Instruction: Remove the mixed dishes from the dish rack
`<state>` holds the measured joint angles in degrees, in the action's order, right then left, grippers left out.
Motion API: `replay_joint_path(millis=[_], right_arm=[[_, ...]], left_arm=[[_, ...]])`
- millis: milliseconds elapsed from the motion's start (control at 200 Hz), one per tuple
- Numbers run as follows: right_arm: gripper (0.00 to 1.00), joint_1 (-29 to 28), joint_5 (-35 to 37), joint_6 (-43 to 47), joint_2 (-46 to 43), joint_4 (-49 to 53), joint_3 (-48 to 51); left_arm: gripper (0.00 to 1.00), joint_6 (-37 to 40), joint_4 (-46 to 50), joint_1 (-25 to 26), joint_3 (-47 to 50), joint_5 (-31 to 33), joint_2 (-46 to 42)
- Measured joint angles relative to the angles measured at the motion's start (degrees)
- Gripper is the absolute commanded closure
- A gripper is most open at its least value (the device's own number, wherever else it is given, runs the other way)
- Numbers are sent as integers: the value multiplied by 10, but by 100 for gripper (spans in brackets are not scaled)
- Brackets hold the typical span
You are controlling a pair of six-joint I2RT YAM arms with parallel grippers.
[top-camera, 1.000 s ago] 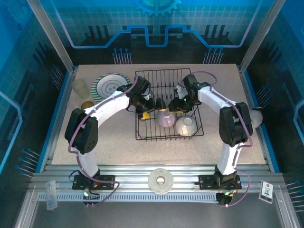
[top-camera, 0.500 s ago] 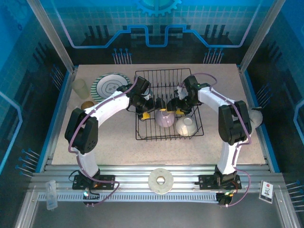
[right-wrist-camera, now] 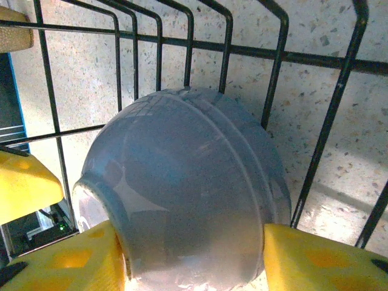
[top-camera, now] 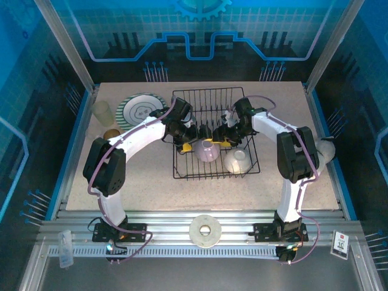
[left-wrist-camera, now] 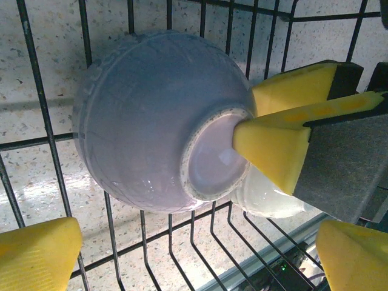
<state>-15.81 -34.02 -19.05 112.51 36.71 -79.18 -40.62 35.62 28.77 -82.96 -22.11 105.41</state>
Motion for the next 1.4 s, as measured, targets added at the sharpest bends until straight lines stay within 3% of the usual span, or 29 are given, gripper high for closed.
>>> replay_joint_path(millis=[255, 370, 490, 730, 1401], right_arm=[[29, 1, 13, -4, -11, 1, 4], [21, -2, 60, 0, -23, 27, -8], [20, -11, 123, 9, -29, 66, -34], [0, -19, 186, 27, -30, 119, -75], [0, -26, 138, 35, -19, 97, -54]], left_arm=[[1, 0, -1, 0, 0, 0, 3], [1, 0, -4, 0, 3, 0, 6], [1, 0, -4, 0, 4, 0, 7], [1, 0, -4, -2, 4, -1, 7], [1, 2, -4, -6, 4, -3, 7]])
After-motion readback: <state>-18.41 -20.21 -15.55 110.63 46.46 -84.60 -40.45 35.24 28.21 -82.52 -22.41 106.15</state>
